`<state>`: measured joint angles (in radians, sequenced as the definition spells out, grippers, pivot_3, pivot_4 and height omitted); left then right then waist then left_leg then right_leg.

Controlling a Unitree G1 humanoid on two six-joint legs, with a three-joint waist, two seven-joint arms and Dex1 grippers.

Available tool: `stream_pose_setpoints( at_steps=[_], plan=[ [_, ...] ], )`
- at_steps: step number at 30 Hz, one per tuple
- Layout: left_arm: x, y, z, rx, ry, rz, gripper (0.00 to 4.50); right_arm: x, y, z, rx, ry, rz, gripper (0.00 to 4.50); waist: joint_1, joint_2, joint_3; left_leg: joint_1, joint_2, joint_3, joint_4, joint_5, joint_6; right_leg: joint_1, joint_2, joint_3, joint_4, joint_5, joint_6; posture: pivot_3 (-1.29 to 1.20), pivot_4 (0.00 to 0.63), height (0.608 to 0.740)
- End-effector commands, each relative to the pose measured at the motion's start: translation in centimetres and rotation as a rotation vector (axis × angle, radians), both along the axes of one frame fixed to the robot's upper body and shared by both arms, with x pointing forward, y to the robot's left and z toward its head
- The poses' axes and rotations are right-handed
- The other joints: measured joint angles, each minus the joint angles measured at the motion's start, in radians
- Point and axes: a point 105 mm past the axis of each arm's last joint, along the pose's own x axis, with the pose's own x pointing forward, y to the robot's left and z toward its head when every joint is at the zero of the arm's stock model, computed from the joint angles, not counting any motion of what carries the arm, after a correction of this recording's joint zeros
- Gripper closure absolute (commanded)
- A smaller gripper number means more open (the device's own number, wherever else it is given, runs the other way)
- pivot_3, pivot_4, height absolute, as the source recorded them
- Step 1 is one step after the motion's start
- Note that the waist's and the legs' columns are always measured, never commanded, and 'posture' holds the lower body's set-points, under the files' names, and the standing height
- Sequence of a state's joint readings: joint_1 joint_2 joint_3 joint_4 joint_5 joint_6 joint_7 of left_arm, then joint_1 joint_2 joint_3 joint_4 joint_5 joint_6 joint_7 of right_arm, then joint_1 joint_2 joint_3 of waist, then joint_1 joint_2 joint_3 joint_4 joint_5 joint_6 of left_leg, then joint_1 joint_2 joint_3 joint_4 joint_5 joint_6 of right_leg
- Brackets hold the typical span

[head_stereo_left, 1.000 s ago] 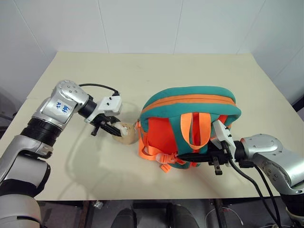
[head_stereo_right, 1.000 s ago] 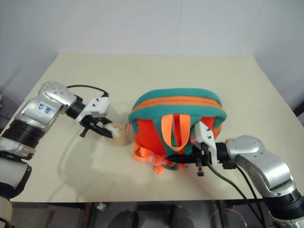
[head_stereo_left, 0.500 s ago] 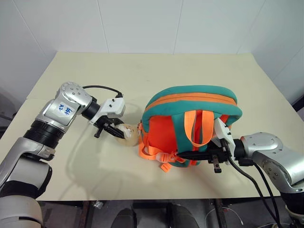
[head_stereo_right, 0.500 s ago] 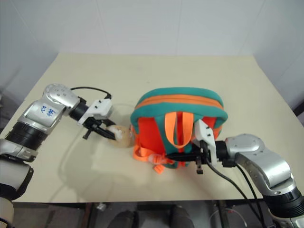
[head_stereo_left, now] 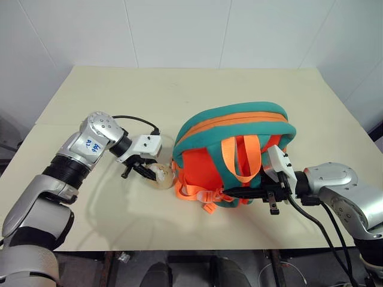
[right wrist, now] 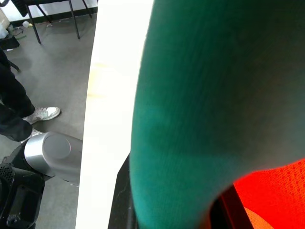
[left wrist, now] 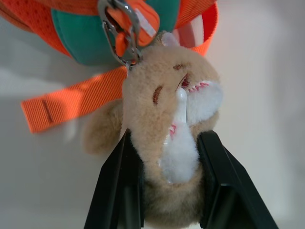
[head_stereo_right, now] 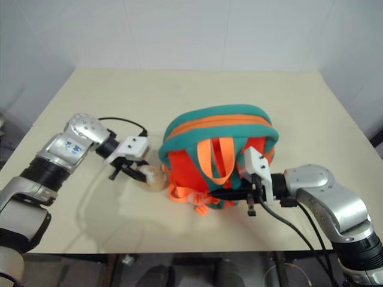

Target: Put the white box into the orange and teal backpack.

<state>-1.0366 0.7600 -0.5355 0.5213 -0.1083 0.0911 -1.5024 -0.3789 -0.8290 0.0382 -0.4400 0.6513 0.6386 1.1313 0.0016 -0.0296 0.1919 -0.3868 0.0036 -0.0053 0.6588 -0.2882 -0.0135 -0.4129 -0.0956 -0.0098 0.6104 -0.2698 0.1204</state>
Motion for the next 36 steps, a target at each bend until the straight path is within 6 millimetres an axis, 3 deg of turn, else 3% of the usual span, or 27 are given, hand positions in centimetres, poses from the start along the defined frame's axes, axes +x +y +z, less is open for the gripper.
stream_pose_setpoints(
  at_steps=[1,3,4,11,13,18,21,24,26,36],
  plan=[
    [-0.2,0.4,0.9,-0.004,0.027,-0.020,3.23,-0.2,-0.3,0.9,-0.002,-0.038,-0.006,3.91,-0.001,0.000,0.000,0.000,0.000,0.000,0.000,0.000,0.000,0.000,0.000,0.000,0.000,0.000,0.000,0.00,0.150,0.740],
    [0.1,0.1,1.8,-0.052,0.014,0.001,2.70,-0.2,-0.4,0.8,-0.006,-0.023,-0.017,3.91,-0.001,0.000,0.000,0.000,0.000,0.000,0.000,0.000,0.000,0.000,0.000,0.000,0.001,0.000,0.000,0.00,0.150,0.740],
    [0.2,0.0,2.2,-0.071,0.011,0.013,2.35,-0.2,-0.4,0.8,-0.008,-0.015,-0.023,3.19,-0.001,0.000,0.000,0.000,0.000,0.000,0.000,0.000,0.000,0.000,0.000,0.000,0.001,0.000,0.000,0.00,0.150,0.740],
    [-0.3,0.6,7.3,-0.261,-0.058,0.076,0.01,-0.2,-0.9,1.9,0.023,-0.026,-0.080,0.86,-0.002,0.000,0.000,-0.002,0.000,-0.001,0.000,0.000,0.001,-0.001,0.000,-0.001,0.002,0.000,0.001,0.00,0.150,0.740],
    [-0.7,1.2,8.4,-0.303,-0.072,0.104,0.00,-0.2,-1.2,2.3,0.032,-0.032,-0.100,0.14,-0.002,0.000,0.000,-0.003,0.001,-0.001,0.000,-0.001,0.001,-0.001,0.000,-0.001,0.001,0.000,0.001,0.00,0.150,0.740],
    [-1.2,3.5,9.6,-0.356,-0.116,0.194,0.00,-0.3,-2.3,2.9,0.031,-0.055,-0.169,0.03,-0.002,0.000,0.000,-0.002,0.001,0.000,0.000,-0.001,0.002,-0.001,0.000,-0.001,0.001,0.000,0.001,0.00,0.150,0.740],
    [-1.6,6.2,9.9,-0.400,-0.139,0.281,0.00,-0.3,-4.3,3.4,-0.001,-0.081,-0.273,0.03,-0.001,0.000,0.000,-0.002,0.001,0.000,0.000,-0.001,0.002,0.000,0.000,0.000,0.001,0.000,0.001,0.00,0.150,0.740],
    [-1.6,7.5,9.8,-0.415,-0.155,0.337,0.00,-0.3,-5.8,3.7,-0.031,-0.099,-0.335,0.03,0.000,0.000,0.000,-0.002,0.001,0.000,0.000,-0.001,0.002,-0.001,0.000,-0.001,0.001,0.000,0.001,0.00,0.150,0.740],
    [-1.8,8.7,9.9,-0.484,-0.167,0.362,0.00,-0.3,-7.9,4.0,-0.080,-0.112,-0.394,0.03,0.003,0.000,0.000,-0.002,0.001,0.000,0.000,-0.001,0.002,0.000,-0.001,-0.001,0.001,0.000,0.001,0.00,0.150,0.740],
    [-3.6,10.7,10.2,-0.733,-0.150,0.315,0.00,-1.5,-15.5,6.4,-0.155,-0.158,-0.573,0.03,0.010,0.000,0.000,-0.001,0.000,0.002,0.000,-0.001,0.002,0.000,-0.001,0.000,0.000,0.000,0.001,0.00,0.150,0.740]
  ],
)
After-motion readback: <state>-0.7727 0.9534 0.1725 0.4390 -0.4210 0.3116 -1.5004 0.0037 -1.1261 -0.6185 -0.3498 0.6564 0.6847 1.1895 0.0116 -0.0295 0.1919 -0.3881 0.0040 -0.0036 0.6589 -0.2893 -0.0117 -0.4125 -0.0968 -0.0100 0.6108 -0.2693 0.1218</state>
